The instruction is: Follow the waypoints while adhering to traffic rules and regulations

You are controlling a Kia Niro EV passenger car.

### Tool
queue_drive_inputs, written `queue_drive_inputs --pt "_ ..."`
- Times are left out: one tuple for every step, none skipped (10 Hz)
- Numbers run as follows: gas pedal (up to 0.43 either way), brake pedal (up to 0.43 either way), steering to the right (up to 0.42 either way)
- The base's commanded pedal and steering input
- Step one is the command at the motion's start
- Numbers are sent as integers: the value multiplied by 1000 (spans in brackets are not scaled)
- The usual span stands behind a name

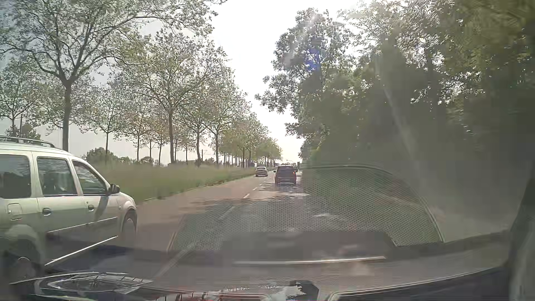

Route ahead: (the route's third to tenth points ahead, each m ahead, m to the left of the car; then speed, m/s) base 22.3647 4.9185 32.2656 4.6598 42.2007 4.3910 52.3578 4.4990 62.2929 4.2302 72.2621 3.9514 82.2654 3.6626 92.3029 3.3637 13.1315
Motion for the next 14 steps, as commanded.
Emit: queue_drive_inputs --pt "138 0 5" --pt "138 0 4" --pt "138 0 4" --pt "138 0 4" --pt "138 0 4" --pt "138 0 4" --pt "138 0 3" --pt "138 0 3" --pt "138 0 3" --pt "138 0 3" --pt "138 0 3" --pt "138 0 3" --pt "138 0 3" --pt "138 0 3"
